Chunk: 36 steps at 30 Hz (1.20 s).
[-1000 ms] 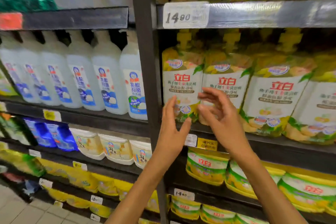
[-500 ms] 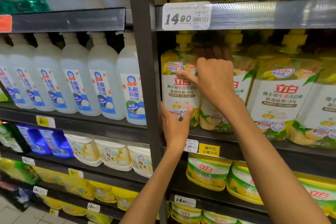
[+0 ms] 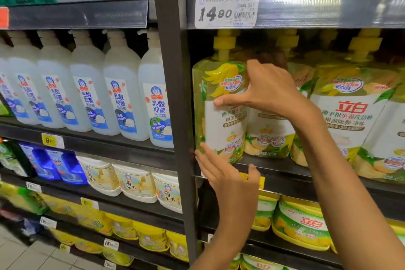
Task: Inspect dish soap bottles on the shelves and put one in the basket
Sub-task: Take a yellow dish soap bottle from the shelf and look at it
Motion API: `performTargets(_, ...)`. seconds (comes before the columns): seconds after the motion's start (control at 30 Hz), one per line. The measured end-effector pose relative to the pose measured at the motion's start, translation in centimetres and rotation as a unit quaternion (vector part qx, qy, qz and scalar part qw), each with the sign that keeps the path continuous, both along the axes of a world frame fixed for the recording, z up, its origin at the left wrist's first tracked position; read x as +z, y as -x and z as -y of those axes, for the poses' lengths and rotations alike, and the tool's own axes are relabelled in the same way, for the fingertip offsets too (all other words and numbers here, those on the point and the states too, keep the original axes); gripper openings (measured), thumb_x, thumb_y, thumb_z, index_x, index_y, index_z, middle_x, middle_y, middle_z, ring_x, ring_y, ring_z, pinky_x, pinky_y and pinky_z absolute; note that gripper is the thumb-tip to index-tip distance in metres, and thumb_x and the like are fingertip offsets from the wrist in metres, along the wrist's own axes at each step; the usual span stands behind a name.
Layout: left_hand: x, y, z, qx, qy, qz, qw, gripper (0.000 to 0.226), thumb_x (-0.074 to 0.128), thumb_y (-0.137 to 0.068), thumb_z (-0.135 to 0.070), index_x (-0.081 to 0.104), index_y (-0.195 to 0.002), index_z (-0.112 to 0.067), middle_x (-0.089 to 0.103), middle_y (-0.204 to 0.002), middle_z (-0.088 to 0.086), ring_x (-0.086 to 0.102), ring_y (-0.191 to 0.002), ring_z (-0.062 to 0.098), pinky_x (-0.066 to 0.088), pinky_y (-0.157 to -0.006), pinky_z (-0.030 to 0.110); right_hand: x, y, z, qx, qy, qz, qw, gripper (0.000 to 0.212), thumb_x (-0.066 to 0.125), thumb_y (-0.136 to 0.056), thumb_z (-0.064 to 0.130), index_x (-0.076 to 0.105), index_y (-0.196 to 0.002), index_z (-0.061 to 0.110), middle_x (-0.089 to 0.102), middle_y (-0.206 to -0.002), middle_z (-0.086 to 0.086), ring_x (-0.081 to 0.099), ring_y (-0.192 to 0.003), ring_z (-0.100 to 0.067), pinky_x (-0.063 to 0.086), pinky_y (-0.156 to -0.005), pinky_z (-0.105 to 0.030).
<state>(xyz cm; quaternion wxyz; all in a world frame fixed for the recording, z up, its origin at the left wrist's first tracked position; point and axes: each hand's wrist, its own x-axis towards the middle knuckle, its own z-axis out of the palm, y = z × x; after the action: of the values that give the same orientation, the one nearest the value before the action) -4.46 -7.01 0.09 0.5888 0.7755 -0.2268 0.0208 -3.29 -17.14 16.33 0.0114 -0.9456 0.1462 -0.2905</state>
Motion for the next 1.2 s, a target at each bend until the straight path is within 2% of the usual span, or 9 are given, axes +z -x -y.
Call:
performTargets(0.23,-0.6,-0.9,-1.4,0.052,0.06,0.024,0.997,0.087,0.071,-0.082,-0.017,0.016,-0.15,-0.022,0.024,-0.147,0.002,0.021,-0.134,0.01,0.023,-0.097,0.012,-0.7,-0.1,-0.4,-0.005,0.0,0.067,0.998,0.084,0.032,-0.033,0.095,0.031,-0.068,0.018,0.033,-0.059,0.012,0.03,-0.051,-0.007,0.017,-0.048,-0.028)
performTargets(0.43,-0.9,-0.8,-1.5,0.062,0.082,0.028,0.994,0.082,0.068,-0.086,-0.02,0.017,-0.149,-0.029,0.03,-0.142,0.002,0.03,-0.133,0.012,0.032,-0.101,0.02,0.0,0.3,-0.2,0.011,0.0,0.062,0.998,0.077,0.034,-0.038,0.096,0.024,-0.063,0.023,0.033,-0.059,0.009,0.034,-0.054,-0.013,0.019,-0.05,-0.029)
performTargets(0.67,-1.2,-0.9,-1.9,0.037,0.147,-0.032,0.988,0.069,0.064,-0.089,-0.01,0.028,-0.145,-0.031,0.033,-0.14,-0.004,0.037,-0.131,0.006,0.038,-0.099,0.016,1.4,-2.5,-1.4,0.051,-0.135,0.074,0.987,0.058,0.052,-0.081,0.074,0.035,-0.066,0.021,0.04,-0.067,0.008,0.038,-0.058,-0.008,0.024,-0.05,-0.029)
performTargets(0.77,-0.6,-1.2,-2.5,0.044,0.241,-0.174,0.954,0.048,0.059,-0.092,-0.006,0.046,-0.13,-0.033,0.051,-0.127,-0.007,0.055,-0.103,-0.016,0.045,-0.071,0.001,1.4,-3.2,-1.6,0.04,-0.156,0.088,0.983,0.051,0.049,-0.089,0.063,0.036,-0.065,0.02,0.042,-0.067,0.007,0.04,-0.059,-0.007,0.027,-0.051,-0.029)
performTargets(0.83,-0.3,-1.5,-2.8,0.045,0.272,-0.263,0.925,0.045,0.057,-0.092,-0.005,0.049,-0.132,-0.023,0.06,-0.12,-0.003,0.062,-0.095,-0.011,0.049,-0.067,0.006,1.1,-3.4,-1.6,0.032,-0.164,0.111,0.98,0.049,0.045,-0.093,0.058,0.036,-0.064,0.02,0.042,-0.066,0.007,0.04,-0.059,-0.008,0.027,-0.052,-0.028)
performTargets(0.93,0.9,-1.8,-3.6,-0.003,0.301,-0.385,0.872,0.045,0.054,-0.093,-0.005,0.042,-0.134,0.007,0.054,-0.122,0.031,0.057,-0.119,0.028,0.052,-0.082,0.023,0.9,-3.3,-1.6,0.028,-0.176,0.122,0.976,0.047,0.045,-0.094,0.056,0.036,-0.064,0.02,0.043,-0.065,0.007,0.041,-0.058,-0.009,0.028,-0.052,-0.027)
performTargets(0.97,1.4,-2.0,-3.9,-0.02,0.304,-0.404,0.863,0.035,0.053,-0.094,-0.006,0.05,-0.125,0.011,0.058,-0.112,0.034,0.061,-0.114,0.027,0.053,-0.084,0.027,1.0,-3.2,-1.6,0.027,-0.182,0.119,0.976,0.048,0.045,-0.093,0.058,0.037,-0.064,0.021,0.044,-0.065,0.007,0.043,-0.059,-0.009,0.028,-0.052,-0.027)
performTargets(1.07,2.6,-2.9,-4.7,-0.055,0.336,-0.439,0.831,0.017,0.054,-0.093,-0.005,0.063,-0.079,-0.004,0.072,-0.067,0.005,0.07,-0.069,0.008,0.053,-0.067,0.018,1.4,-3.0,-1.7,0.024,-0.192,0.091,0.977,0.055,0.047,-0.084,0.072,0.043,-0.066,0.021,0.049,-0.069,0.008,0.048,-0.063,-0.008,0.032,-0.053,-0.027)
performTargets(1.2,3.3,-3.0,-5.6,-0.075,0.39,-0.518,0.758,0.007,0.056,-0.092,-0.003,0.06,-0.089,0.002,0.066,-0.086,0.015,0.064,-0.085,0.019,0.046,-0.098,0.032,1.4,-2.9,-1.9,0.027,-0.203,0.087,0.975,0.056,0.049,-0.083,0.073,0.044,-0.067,0.02,0.05,-0.07,0.007,0.05,-0.062,-0.01,0.035,-0.054,-0.027)
